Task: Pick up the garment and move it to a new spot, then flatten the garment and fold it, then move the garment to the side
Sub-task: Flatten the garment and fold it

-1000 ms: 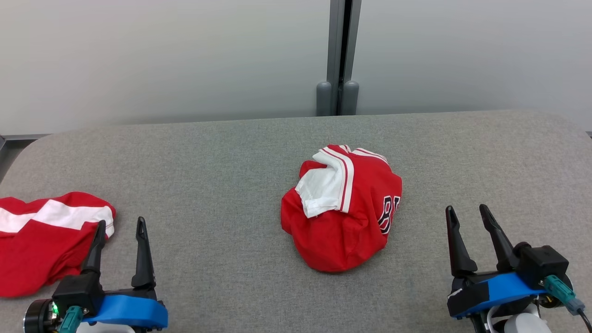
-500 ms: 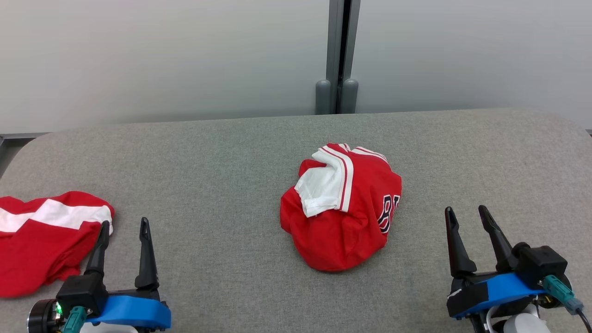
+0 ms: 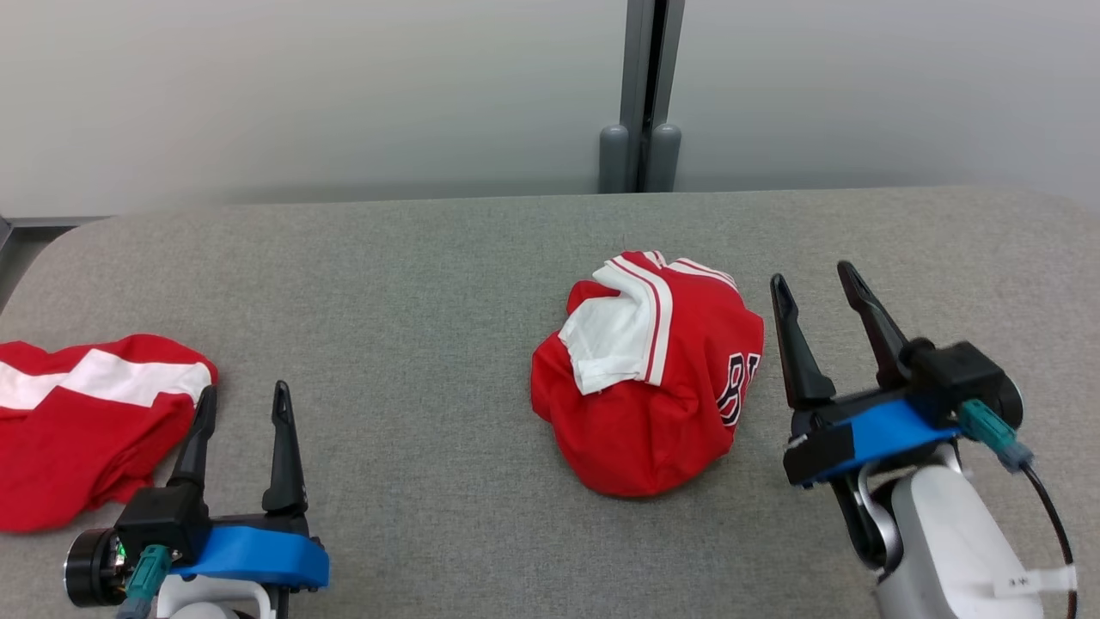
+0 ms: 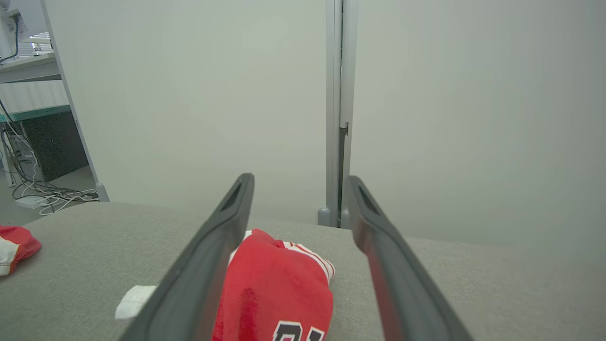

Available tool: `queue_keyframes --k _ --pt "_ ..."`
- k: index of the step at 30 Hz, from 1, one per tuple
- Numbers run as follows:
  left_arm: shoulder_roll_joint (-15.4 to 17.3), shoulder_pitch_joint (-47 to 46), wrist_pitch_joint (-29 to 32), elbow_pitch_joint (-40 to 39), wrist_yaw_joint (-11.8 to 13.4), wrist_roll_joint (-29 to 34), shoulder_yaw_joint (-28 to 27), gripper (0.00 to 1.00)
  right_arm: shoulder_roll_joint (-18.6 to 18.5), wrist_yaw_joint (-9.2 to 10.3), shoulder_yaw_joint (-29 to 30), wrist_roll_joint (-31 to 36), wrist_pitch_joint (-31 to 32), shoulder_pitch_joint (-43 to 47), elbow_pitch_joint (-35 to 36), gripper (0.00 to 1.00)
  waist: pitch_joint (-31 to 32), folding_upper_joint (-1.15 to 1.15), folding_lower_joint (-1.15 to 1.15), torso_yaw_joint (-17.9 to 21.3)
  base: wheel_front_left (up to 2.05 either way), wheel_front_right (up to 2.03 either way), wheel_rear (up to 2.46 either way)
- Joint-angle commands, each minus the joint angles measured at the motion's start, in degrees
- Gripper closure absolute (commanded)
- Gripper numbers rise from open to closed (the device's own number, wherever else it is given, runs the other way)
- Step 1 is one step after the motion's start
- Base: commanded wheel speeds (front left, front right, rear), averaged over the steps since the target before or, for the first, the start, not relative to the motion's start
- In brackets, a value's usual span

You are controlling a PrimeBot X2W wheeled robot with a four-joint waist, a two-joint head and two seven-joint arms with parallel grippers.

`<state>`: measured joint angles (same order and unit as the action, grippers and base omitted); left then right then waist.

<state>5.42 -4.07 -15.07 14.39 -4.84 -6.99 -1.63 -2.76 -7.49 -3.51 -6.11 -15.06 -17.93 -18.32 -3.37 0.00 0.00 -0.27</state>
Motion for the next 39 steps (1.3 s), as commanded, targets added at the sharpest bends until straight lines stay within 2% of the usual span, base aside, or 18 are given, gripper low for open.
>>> queue_keyframes --k 1,11,18,25,26,27,28,33,39 --pt "-0.1 -1.2 -0.2 0.3 -0.2 0.2 0.1 0.0 -0.5 -0.01 -0.9 0.6 0.4 -2.9 -1.3 0.0 -0.8 0.0 0.0 -0.7 0.0 0.0 0.0" --pt "-1.0 -4.5 -0.2 1.4 -1.1 0.4 1.5 0.0 -1.5 -0.01 -7.1 3.2 6.5 -16.8 -13.9 0.0 -4.3 0.0 0.0 -4.3 0.0 0.0 0.0" --pt "-1.4 -5.8 -0.2 2.1 -1.4 0.2 1.3 0.0 -2.5 -0.01 -11.3 5.4 13.2 -21.0 -24.0 0.0 -5.5 0.0 0.0 -5.6 0.0 0.0 0.0" --pt "-1.9 -6.6 -0.2 2.8 -1.6 0.0 1.2 0.0 -2.5 -0.01 -13.7 3.8 20.2 -23.1 -30.7 0.0 -6.0 0.0 0.0 -5.9 0.0 0.0 0.0" --pt "-1.9 -6.5 -0.2 2.9 -1.6 -0.1 1.2 0.0 -2.7 -0.01 -14.2 3.4 20.6 -23.2 -31.2 0.14 -6.0 0.0 0.0 -5.9 0.0 0.0 0.0" --pt "-2.0 -6.4 -0.2 3.0 -1.6 -0.1 1.2 0.0 -2.9 -0.01 -14.7 2.9 21.1 -23.2 -31.7 0.53 -5.9 0.0 0.0 -5.8 0.0 0.0 0.0" --pt "-2.1 -6.3 -0.2 3.0 -1.6 -0.1 1.3 0.0 -3.1 -0.01 -15.2 2.4 21.4 -23.2 -32.0 1.0 -6.0 0.0 0.0 -5.7 0.0 0.0 0.0" --pt "-2.3 -6.0 -0.2 3.1 -1.6 -0.2 1.2 0.0 -3.9 -0.01 -15.6 0.5 19.8 -22.5 -31.7 1.0 -5.7 0.0 0.0 -4.9 0.0 0.0 0.0" --pt "-2.4 -5.3 -0.2 3.2 -1.8 0.1 0.6 0.0 -7.2 0.0 -9.8 -1.6 12.9 -20.5 -30.2 1.0 -4.7 0.0 0.0 -3.0 0.0 0.0 0.0"
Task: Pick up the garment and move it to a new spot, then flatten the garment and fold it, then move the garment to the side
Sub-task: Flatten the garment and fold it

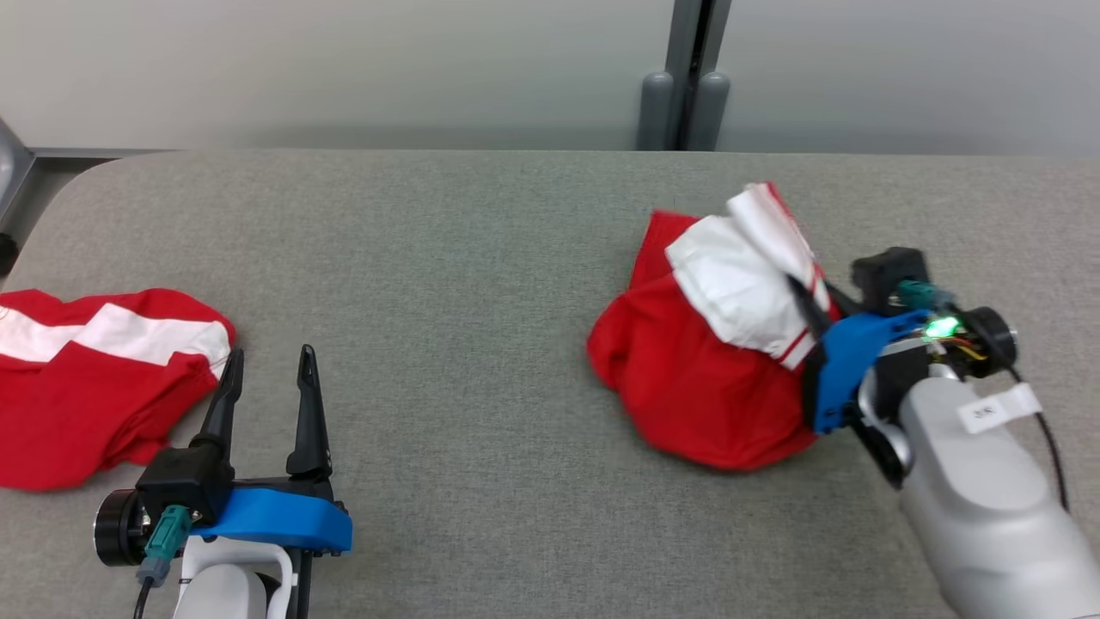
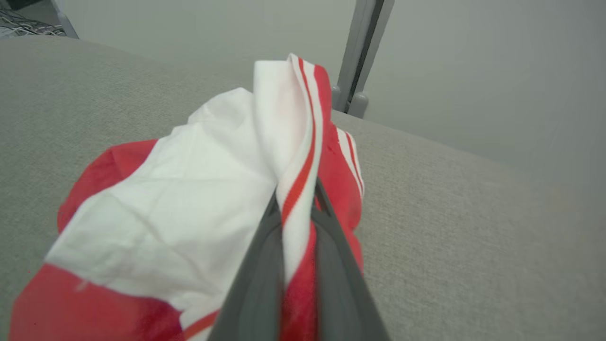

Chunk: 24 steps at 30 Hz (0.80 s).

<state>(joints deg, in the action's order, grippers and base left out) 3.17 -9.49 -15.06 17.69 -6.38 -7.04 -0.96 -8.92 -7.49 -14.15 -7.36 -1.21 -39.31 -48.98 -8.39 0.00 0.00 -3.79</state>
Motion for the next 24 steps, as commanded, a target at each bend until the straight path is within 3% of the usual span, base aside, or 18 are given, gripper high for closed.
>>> queue_keyframes --k 1,9,13,19,24 --pt "-0.2 0.3 -0.2 -0.2 -0.3 0.2 -0.2 0.0 -1.7 0.0 2.2 -0.6 -2.3 1.1 1.0 1.0 0.5 0.0 0.0 0.9 0.0 0.0 0.0" --pt "-0.2 0.6 -0.2 -0.3 -0.6 0.4 -0.6 0.0 -8.2 -0.01 11.7 1.0 -10.1 2.0 4.9 1.0 1.0 0.0 0.0 2.9 0.0 0.0 0.0" --pt "-0.2 0.6 -0.2 -0.4 -0.7 0.5 -0.8 0.0 -9.0 -0.01 12.7 2.1 -11.4 2.2 7.2 1.0 1.0 0.0 0.0 3.5 0.0 0.0 0.0" --pt "-0.2 0.7 -0.2 -0.1 -0.8 0.5 0.0 0.0 -6.4 -0.01 8.8 3.2 -11.5 3.3 10.9 1.0 1.5 0.0 0.0 3.7 0.0 0.0 0.0" --pt "-0.2 0.6 -0.2 0.0 -0.8 0.0 0.9 0.0 -3.0 -0.01 1.0 2.2 -10.9 4.9 12.3 1.0 1.7 0.0 0.0 2.6 0.0 0.0 0.0"
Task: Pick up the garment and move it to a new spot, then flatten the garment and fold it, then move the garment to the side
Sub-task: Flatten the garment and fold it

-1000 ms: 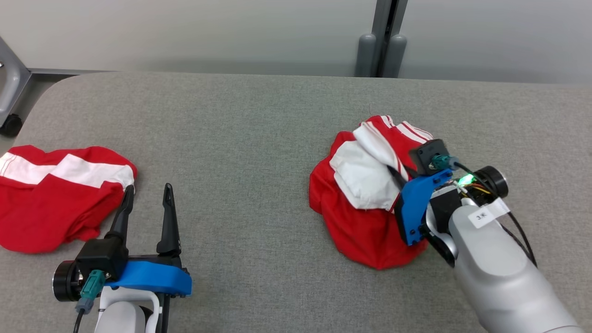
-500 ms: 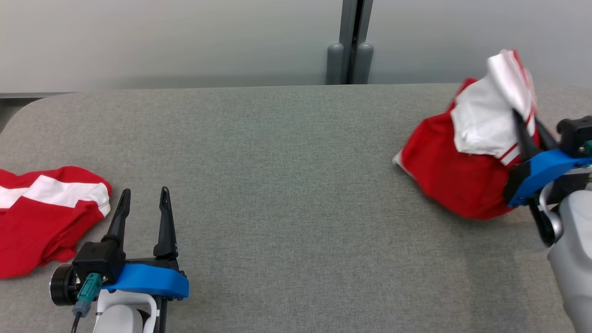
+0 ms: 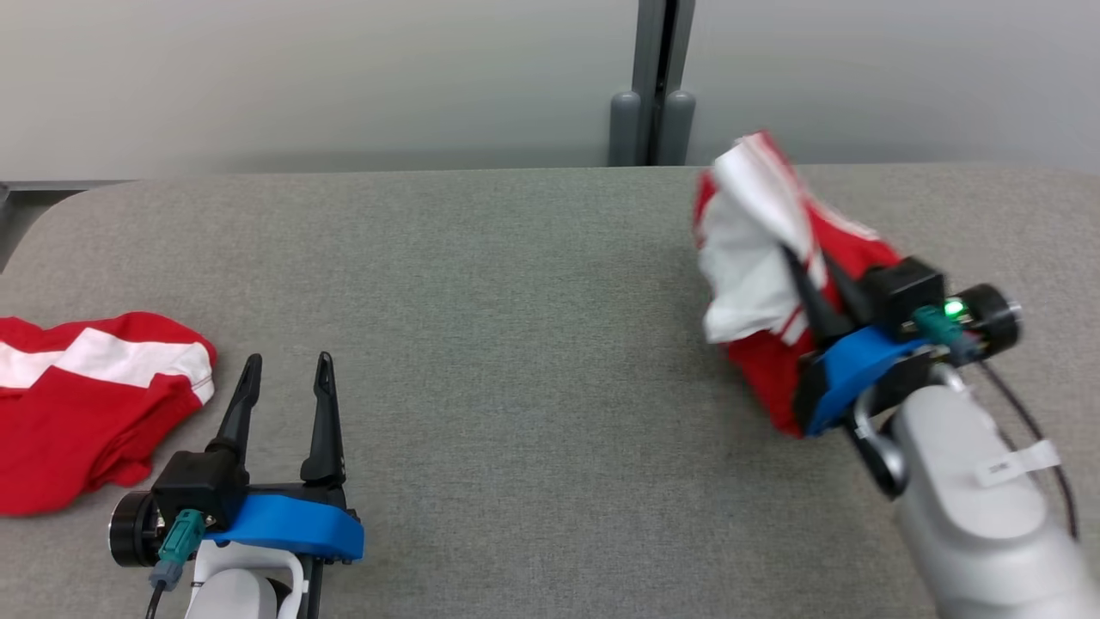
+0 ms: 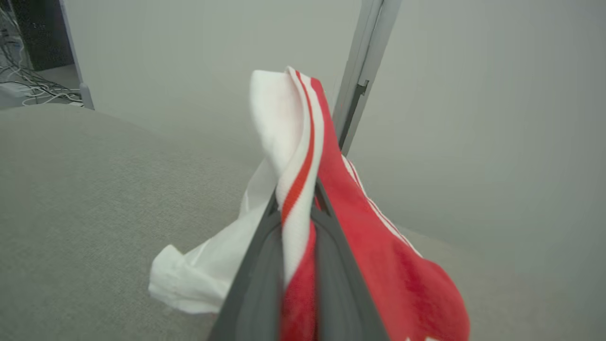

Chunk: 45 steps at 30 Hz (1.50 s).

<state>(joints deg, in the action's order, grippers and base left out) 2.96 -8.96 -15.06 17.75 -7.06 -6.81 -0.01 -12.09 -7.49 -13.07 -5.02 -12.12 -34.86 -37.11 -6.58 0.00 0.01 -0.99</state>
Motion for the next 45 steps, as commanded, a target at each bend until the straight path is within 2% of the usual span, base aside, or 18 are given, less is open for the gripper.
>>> queue_keyframes --k 1,10,15,19,20,21,28,38,45 --pt "0.0 0.0 -0.2 0.0 -0.1 -0.3 0.0 0.0 0.9 -0.01 -1.8 -0.5 0.1 0.7 0.4 1.0 -0.1 0.0 -0.01 -0.5 0.0 0.0 0.0" --pt "-0.1 -0.3 -0.2 0.2 -0.2 -0.7 0.0 0.0 7.6 -0.01 -19.1 -4.3 -0.9 1.1 -0.4 1.0 -0.8 0.0 -0.01 -3.5 0.0 0.0 0.0" --pt "-0.1 -0.5 -0.2 0.3 0.1 -1.3 0.7 0.0 8.9 -0.01 -28.9 -8.4 -1.6 2.1 -1.6 1.0 -1.1 0.0 -0.01 -5.0 0.0 0.0 0.0" --pt "-0.1 -0.5 -0.2 0.3 0.4 -1.7 1.1 0.0 9.1 -0.01 -32.7 -11.0 -2.1 2.4 -2.6 1.0 -1.4 0.0 -0.01 -5.4 0.0 0.0 0.0" --pt "-0.1 -0.6 -0.2 0.2 0.5 -1.9 1.0 0.0 9.2 -0.01 -33.1 -11.4 -2.2 2.2 -2.8 0.64 -1.6 0.0 -0.01 -5.4 0.0 0.0 0.0" --pt "-0.1 -0.6 -0.2 0.1 0.5 -2.0 1.0 0.0 9.2 -0.01 -33.1 -11.9 -2.4 2.0 -3.1 0.0 -1.7 0.0 -0.01 -5.3 0.0 0.0 0.0" --pt "-0.1 -0.8 -0.2 -0.2 0.8 -2.0 0.2 0.0 8.0 -0.01 -26.2 -10.8 -3.1 0.3 -1.7 0.0 -2.1 0.0 -0.01 -3.9 0.0 0.0 0.0" --pt "-0.1 0.1 -0.2 -1.0 0.8 -1.1 -0.8 0.0 3.4 -0.01 -7.0 -6.2 -3.1 8.8 5.2 0.0 -1.4 0.0 -0.01 -2.9 0.0 0.0 0.0" --pt "-0.1 0.8 -0.2 -1.4 0.7 -0.9 -1.6 0.0 4.4 -0.01 4.6 -2.9 -3.1 15.8 7.4 0.0 -1.1 0.0 -0.01 -2.6 0.0 0.0 0.0"
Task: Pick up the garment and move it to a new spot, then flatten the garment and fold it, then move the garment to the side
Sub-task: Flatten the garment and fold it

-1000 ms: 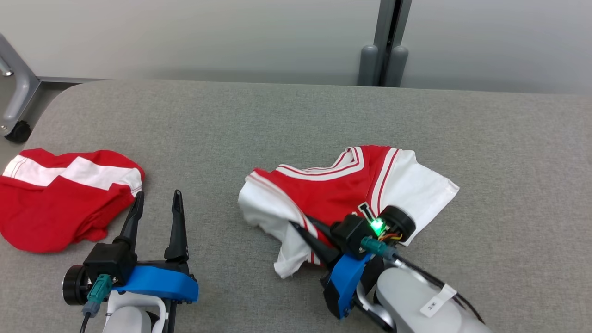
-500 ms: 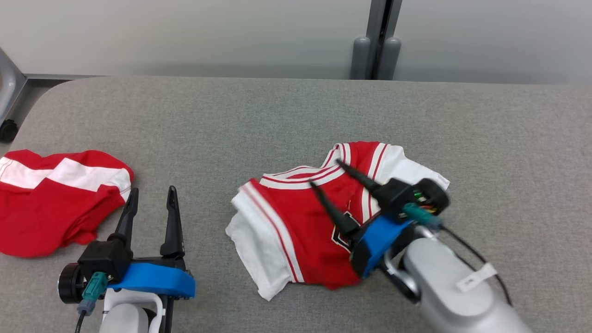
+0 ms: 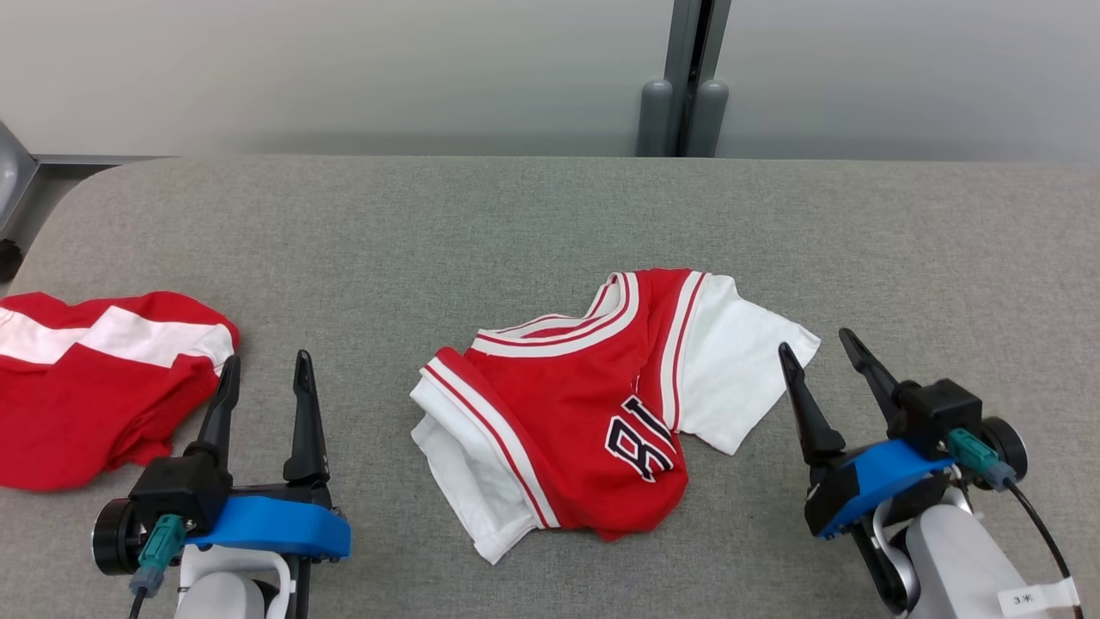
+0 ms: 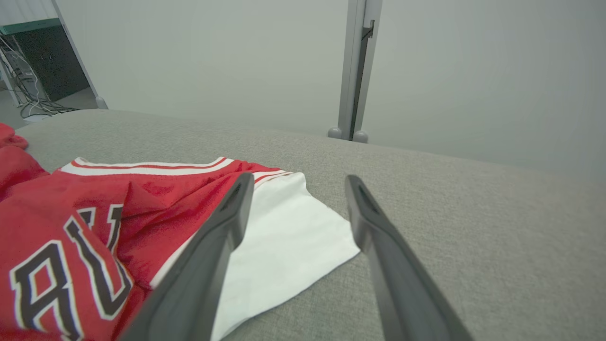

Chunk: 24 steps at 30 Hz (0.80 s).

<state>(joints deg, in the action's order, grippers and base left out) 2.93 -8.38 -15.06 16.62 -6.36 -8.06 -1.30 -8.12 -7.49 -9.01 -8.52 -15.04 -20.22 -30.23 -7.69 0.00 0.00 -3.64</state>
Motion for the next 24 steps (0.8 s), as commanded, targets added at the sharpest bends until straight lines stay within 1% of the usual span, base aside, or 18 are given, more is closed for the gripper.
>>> queue_keyframes --k 1,6,11,18,24 --pt "-0.1 0.3 -0.2 -0.3 0.0 0.3 -0.4 0.0 0.7 -0.01 1.5 1.1 -0.2 1.9 0.7 0.0 0.0 0.0 0.0 0.1 0.0 0.0 0.0" --pt "-0.1 0.2 -0.2 -0.4 0.2 0.3 -0.4 0.0 1.7 -0.01 3.6 2.5 -0.2 3.2 1.3 0.0 -0.1 0.0 0.0 0.3 0.0 0.0 0.0" --pt "-0.1 -0.1 -0.2 -0.3 0.3 0.6 0.0 0.0 2.2 -0.01 4.6 3.5 0.3 1.9 1.0 0.0 -0.1 0.0 0.0 0.1 0.0 0.0 0.0" --pt "-0.1 -0.7 -0.2 -0.2 0.2 0.5 0.5 0.0 0.6 -0.01 5.4 4.9 2.1 -3.3 -0.5 0.0 -0.7 0.0 0.0 -0.7 0.0 0.0 0.0" --pt "-0.1 -1.3 -0.2 -0.4 0.2 0.2 1.0 0.0 -1.4 -0.01 6.2 6.0 3.9 -8.8 -3.8 0.0 -1.7 0.0 0.0 -1.8 0.0 0.0 0.0"
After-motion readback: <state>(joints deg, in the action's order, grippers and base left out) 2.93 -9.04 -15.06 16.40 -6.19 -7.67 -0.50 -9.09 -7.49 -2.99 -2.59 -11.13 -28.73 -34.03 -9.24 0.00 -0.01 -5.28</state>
